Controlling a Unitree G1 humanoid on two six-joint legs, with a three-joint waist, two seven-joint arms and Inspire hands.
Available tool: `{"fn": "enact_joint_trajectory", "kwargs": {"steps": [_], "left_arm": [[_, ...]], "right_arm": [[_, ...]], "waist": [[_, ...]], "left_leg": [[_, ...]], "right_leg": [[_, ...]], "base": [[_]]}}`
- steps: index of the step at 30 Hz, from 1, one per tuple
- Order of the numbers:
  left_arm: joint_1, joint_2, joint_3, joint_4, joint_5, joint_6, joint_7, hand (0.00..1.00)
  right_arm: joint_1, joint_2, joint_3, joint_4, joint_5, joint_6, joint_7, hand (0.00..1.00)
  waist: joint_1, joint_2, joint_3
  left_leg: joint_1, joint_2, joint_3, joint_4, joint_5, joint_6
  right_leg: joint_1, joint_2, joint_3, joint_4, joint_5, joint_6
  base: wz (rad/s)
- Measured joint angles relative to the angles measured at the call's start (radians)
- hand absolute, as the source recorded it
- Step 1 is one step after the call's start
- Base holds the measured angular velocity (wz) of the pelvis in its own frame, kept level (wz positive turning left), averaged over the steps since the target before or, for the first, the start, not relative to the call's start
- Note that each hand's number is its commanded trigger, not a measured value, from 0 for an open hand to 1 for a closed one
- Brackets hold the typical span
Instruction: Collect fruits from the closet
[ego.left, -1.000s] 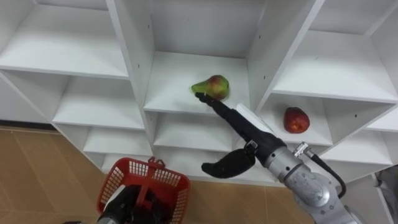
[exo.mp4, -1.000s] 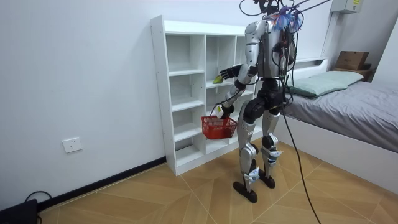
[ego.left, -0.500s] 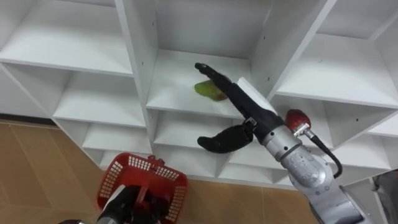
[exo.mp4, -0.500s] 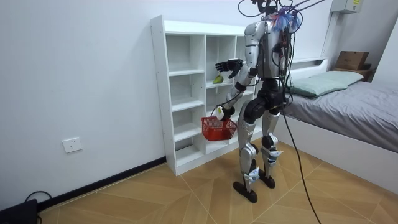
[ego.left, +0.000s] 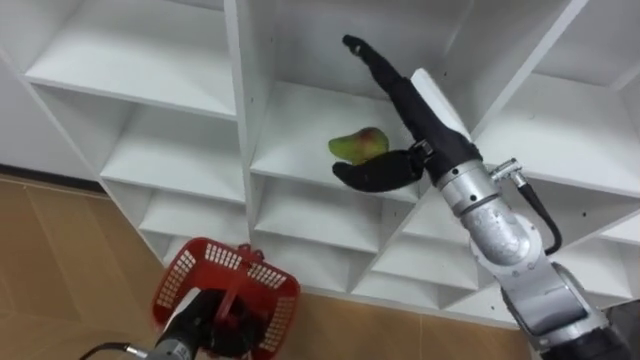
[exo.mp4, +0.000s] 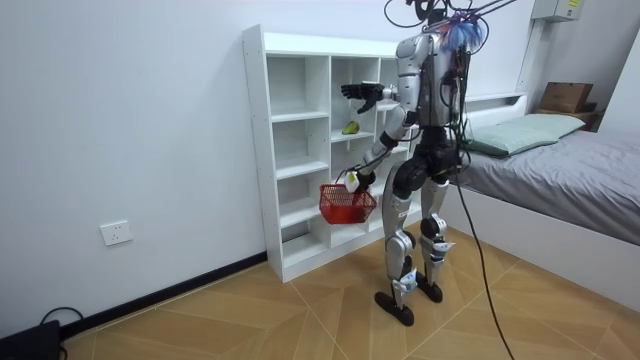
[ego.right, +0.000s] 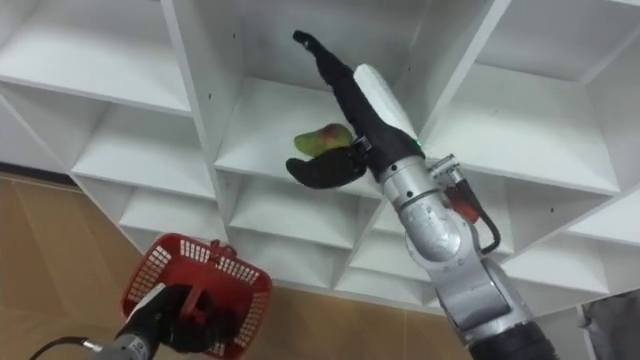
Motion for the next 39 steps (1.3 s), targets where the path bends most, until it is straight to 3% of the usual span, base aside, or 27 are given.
{"fn": "enact_joint_trajectory", "kwargs": {"steps": [6,11,16,23,30,39], "left_arm": [[0.001,0.009,0.003,-0.003,0.020,0.008,-0.014,1.00],[0.000,0.009,0.047,-0.009,0.071,0.008,-0.032,1.00],[0.001,0.013,0.065,-0.009,0.099,0.008,-0.032,1.00],[0.008,0.012,0.079,-0.009,0.146,0.025,-0.033,1.00],[0.008,0.011,0.080,-0.009,0.146,0.045,-0.050,1.00],[0.007,0.000,0.080,-0.010,0.147,0.062,-0.057,1.00]], "right_arm": [[-0.027,-0.015,-0.029,0.074,0.018,-0.001,-0.035,0.00],[-0.043,-0.016,-0.040,0.114,0.037,-0.009,-0.045,0.00],[-0.070,-0.034,-0.040,0.187,0.044,-0.034,-0.050,0.00],[-0.106,-0.034,-0.040,0.266,0.045,-0.038,-0.050,0.00],[-0.121,-0.034,-0.039,0.302,0.057,-0.023,-0.030,0.00],[-0.131,-0.034,-0.037,0.411,0.115,0.022,0.093,0.00]], "waist": [[0.005,-0.018,0.0008],[0.017,-0.030,-0.0008],[0.031,-0.032,-0.0002],[0.033,-0.032,0.0005],[0.033,-0.035,-0.0005],[0.062,-0.042,-0.0002]], "left_leg": [[-0.010,0.000,-0.019,0.014,0.003,-0.004],[-0.015,0.000,-0.021,0.016,0.003,-0.005],[-0.007,-0.002,-0.025,0.016,0.003,-0.004],[-0.002,-0.008,-0.037,0.017,0.004,-0.002],[-0.015,-0.012,-0.040,0.019,0.006,0.001],[-0.017,-0.012,-0.041,0.026,0.006,0.001]], "right_leg": [[-0.001,0.001,-0.019,-0.001,0.000,0.000],[-0.005,0.000,-0.020,0.000,0.000,0.000],[0.007,-0.002,-0.027,0.000,0.000,0.000],[0.018,-0.007,-0.040,0.001,0.000,0.000],[0.012,-0.010,-0.041,0.000,-0.001,0.002],[0.011,-0.012,-0.049,0.001,-0.001,0.002]], "base": [[0.11],[0.00],[0.04],[0.04],[0.02],[0.01]]}}
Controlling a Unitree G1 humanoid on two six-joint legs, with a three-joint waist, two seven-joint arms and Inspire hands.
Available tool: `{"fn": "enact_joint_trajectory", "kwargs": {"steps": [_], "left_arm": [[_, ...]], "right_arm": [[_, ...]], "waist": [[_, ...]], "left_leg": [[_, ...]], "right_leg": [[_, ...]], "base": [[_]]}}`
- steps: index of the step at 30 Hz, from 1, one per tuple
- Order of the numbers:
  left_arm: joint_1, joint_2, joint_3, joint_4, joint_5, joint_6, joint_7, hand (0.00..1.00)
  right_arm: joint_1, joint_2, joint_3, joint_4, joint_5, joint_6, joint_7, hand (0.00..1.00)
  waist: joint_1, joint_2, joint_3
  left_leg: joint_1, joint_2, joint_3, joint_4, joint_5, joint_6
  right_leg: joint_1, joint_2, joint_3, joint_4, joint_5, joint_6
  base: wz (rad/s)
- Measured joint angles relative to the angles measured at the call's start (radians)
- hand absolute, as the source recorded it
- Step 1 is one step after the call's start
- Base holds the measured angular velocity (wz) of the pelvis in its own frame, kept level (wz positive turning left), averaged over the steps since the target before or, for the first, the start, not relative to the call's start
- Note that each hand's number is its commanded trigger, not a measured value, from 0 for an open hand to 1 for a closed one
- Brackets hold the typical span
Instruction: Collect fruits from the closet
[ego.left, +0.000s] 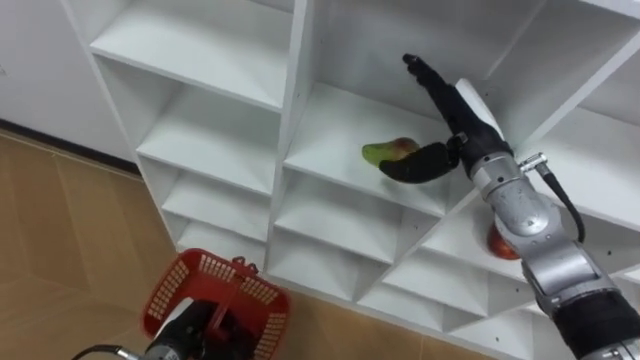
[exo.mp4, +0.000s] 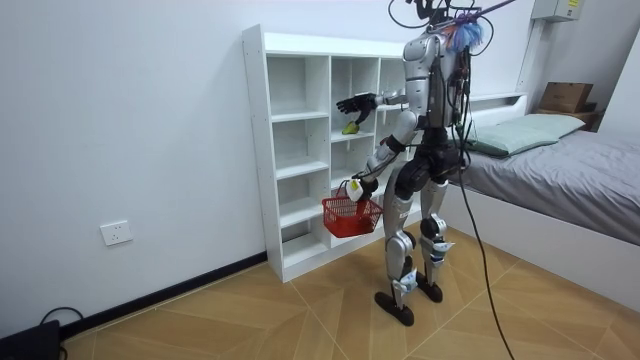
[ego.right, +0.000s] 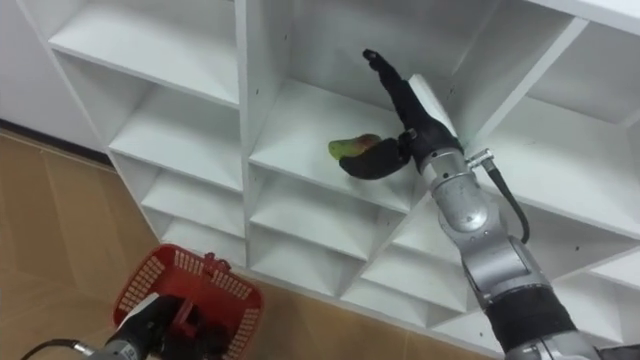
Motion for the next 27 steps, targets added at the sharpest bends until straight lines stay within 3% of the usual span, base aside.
{"fn": "enact_joint_trajectory", "kwargs": {"steps": [9,27], "left_arm": [[0.001,0.004,-0.001,-0.005,0.000,0.005,-0.011,1.00],[0.005,0.021,0.000,-0.006,0.001,0.007,-0.057,1.00]], "right_arm": [[-0.006,0.001,0.005,0.066,0.089,0.014,0.067,0.00],[-0.030,0.005,0.008,0.184,0.089,0.013,0.098,0.00]], "waist": [[0.012,0.001,0.0009],[0.026,0.002,0.0017]], "left_leg": [[-0.006,-0.002,-0.003,0.004,-0.001,0.001],[-0.035,-0.006,-0.027,0.023,-0.001,0.001]], "right_leg": [[-0.001,-0.001,-0.001,0.000,0.000,0.000],[-0.013,-0.003,-0.027,0.003,0.000,0.000]], "base": [[0.00],[0.03]]}}
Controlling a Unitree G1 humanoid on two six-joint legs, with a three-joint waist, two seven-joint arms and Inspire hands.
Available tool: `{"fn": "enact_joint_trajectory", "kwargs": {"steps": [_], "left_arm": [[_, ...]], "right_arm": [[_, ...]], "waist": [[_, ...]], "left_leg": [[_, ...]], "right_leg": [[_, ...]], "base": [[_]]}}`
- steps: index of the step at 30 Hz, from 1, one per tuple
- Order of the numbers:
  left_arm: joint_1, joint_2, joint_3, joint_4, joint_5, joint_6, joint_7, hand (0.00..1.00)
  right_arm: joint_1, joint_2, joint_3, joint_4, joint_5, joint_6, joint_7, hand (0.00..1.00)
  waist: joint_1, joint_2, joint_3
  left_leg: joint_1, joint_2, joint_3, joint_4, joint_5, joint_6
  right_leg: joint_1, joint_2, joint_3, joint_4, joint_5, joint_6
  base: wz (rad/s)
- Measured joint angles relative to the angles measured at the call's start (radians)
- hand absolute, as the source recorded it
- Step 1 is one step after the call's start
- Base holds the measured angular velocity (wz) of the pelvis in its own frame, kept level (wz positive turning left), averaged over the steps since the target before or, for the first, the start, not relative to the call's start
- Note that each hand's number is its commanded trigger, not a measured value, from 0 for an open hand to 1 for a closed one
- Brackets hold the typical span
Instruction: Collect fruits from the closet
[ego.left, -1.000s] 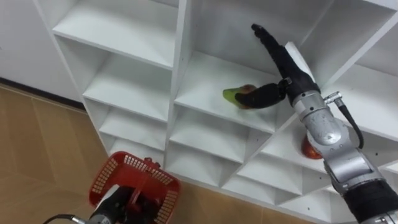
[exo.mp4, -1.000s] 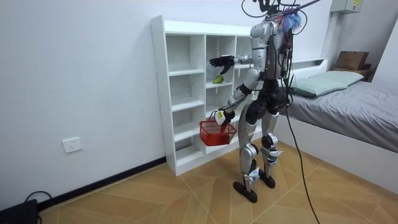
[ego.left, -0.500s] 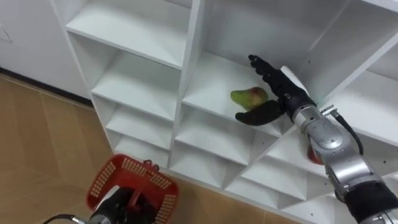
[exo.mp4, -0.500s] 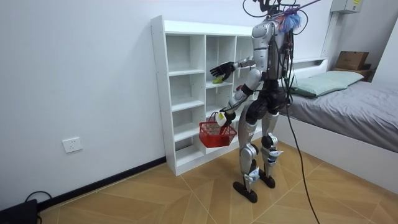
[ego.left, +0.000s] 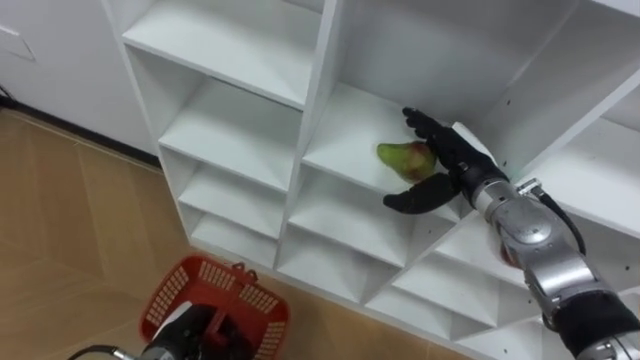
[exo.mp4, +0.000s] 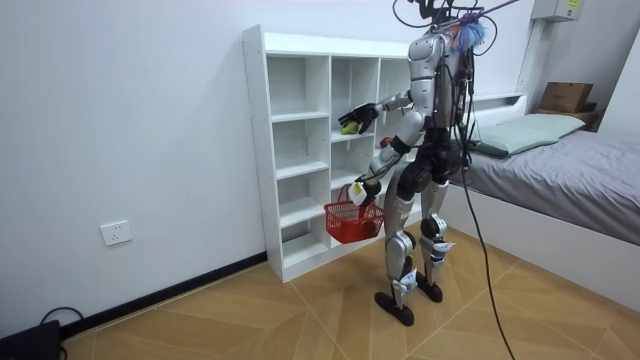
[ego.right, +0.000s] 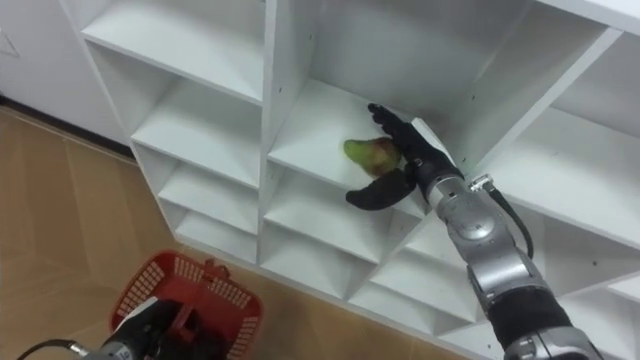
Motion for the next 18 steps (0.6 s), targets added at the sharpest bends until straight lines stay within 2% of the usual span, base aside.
{"fn": "enact_joint_trajectory", "kwargs": {"steps": [18], "left_arm": [[0.003,0.001,0.000,-0.013,0.001,0.000,0.002,1.00]], "right_arm": [[-0.017,0.000,0.000,0.044,0.000,-0.003,0.007,0.00]], "waist": [[0.005,0.005,0.0034]], "left_leg": [[-0.003,-0.002,-0.004,0.003,0.000,0.000]], "right_leg": [[-0.001,-0.001,-0.004,0.000,0.000,0.000]], "base": [[0.00]]}}
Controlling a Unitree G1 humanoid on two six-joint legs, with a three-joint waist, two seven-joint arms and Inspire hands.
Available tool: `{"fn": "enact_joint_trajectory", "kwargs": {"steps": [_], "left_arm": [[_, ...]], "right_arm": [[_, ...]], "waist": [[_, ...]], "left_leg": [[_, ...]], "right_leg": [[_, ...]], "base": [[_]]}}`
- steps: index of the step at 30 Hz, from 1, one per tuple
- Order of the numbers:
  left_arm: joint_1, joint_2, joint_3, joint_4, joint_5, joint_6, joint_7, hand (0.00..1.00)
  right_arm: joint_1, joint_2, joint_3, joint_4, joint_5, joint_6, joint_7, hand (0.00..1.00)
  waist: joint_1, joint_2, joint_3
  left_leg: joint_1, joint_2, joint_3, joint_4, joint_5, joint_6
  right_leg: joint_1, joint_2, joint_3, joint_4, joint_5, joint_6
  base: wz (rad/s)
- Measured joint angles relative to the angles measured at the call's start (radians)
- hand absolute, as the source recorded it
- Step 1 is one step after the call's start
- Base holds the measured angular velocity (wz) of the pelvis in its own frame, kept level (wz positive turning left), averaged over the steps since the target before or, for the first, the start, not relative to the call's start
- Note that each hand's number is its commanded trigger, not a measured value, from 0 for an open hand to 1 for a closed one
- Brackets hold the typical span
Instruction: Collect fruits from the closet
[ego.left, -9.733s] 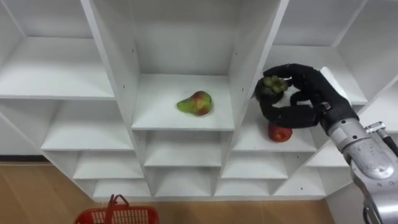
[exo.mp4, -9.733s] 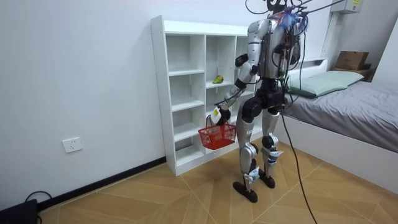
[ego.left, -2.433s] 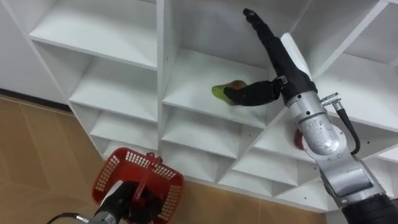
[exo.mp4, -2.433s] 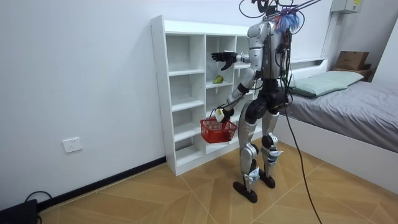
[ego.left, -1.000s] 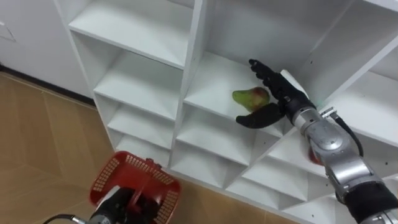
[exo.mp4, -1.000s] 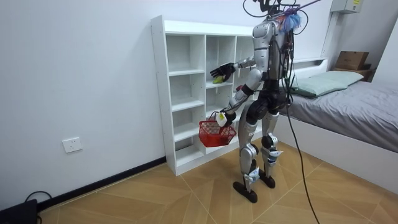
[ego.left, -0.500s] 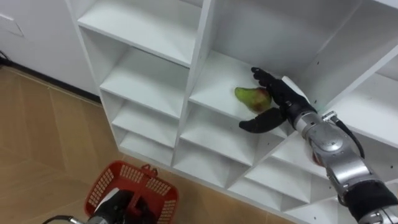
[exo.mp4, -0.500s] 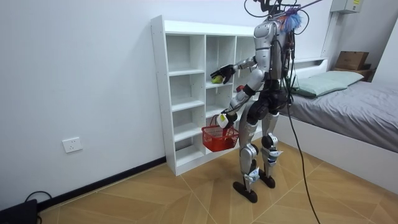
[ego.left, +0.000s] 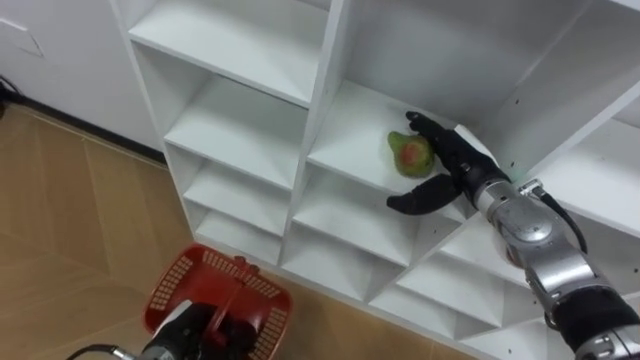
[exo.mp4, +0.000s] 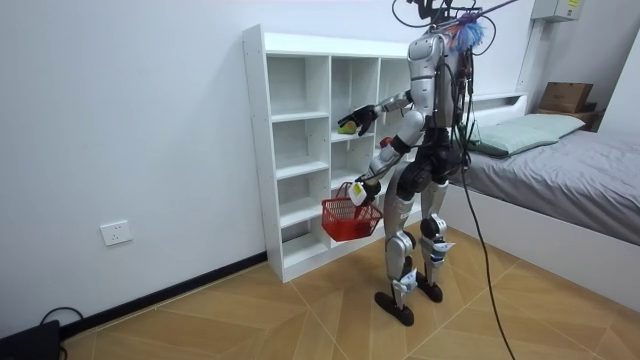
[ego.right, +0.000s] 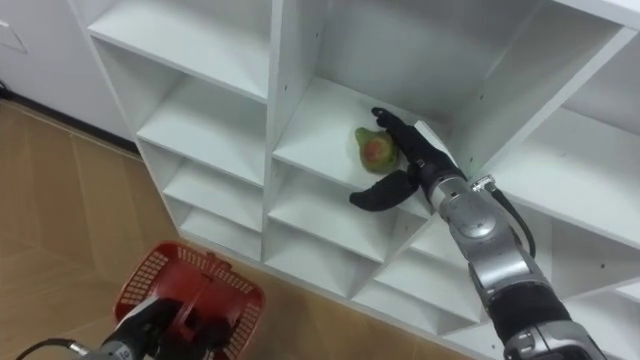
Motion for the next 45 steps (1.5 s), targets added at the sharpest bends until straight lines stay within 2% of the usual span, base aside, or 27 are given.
{"fn": "enact_joint_trajectory", "kwargs": {"steps": [9,28,29,31,34,45], "left_arm": [[0.000,0.000,0.000,-0.001,0.000,0.000,0.024,1.00],[0.000,-0.001,-0.001,-0.020,0.026,0.000,0.049,1.00],[0.000,-0.001,-0.001,-0.020,0.026,0.000,0.051,1.00],[0.000,-0.001,-0.001,-0.020,0.026,0.000,0.058,1.00],[0.000,-0.001,-0.001,-0.020,0.025,0.000,0.064,1.00],[0.000,-0.012,-0.001,-0.020,0.025,0.000,0.086,1.00]], "right_arm": [[-0.018,0.000,-0.002,0.023,0.000,-0.002,-0.016,0.00],[-0.020,0.000,-0.019,0.023,0.037,0.000,-0.017,0.00],[-0.020,0.000,-0.020,0.023,0.037,0.000,-0.017,0.02],[-0.020,0.000,-0.020,0.023,0.037,-0.001,-0.018,0.63],[-0.021,0.000,-0.021,0.023,0.037,-0.001,-0.021,1.00],[-0.043,0.000,-0.030,0.034,0.039,-0.010,-0.052,1.00]], "waist": [[-0.009,-0.001,-0.0011],[-0.009,0.007,0.0004],[-0.009,0.008,0.0007],[-0.009,0.009,0.0006],[-0.009,0.011,0.0008],[-0.009,0.015,0.0020]], "left_leg": [[-0.022,-0.006,-0.017,0.003,0.003,0.001],[-0.029,-0.008,-0.018,0.004,0.005,0.004],[-0.029,-0.008,-0.018,0.004,0.005,0.004],[-0.029,-0.008,-0.018,0.004,0.005,0.004],[-0.029,-0.008,-0.018,0.004,0.005,0.004],[-0.033,-0.011,-0.018,0.001,0.008,0.007]], "right_leg": [[-0.014,-0.003,-0.013,0.001,0.000,0.001],[-0.016,-0.006,-0.020,0.000,0.002,0.003],[-0.016,-0.006,-0.020,0.000,0.002,0.003],[-0.016,-0.006,-0.020,0.000,0.002,0.003],[-0.017,-0.006,-0.020,0.000,0.002,0.003],[-0.024,-0.008,-0.016,0.000,0.003,0.005]], "base": [[0.04],[0.01],[0.00],[0.00],[0.00],[0.00]]}}
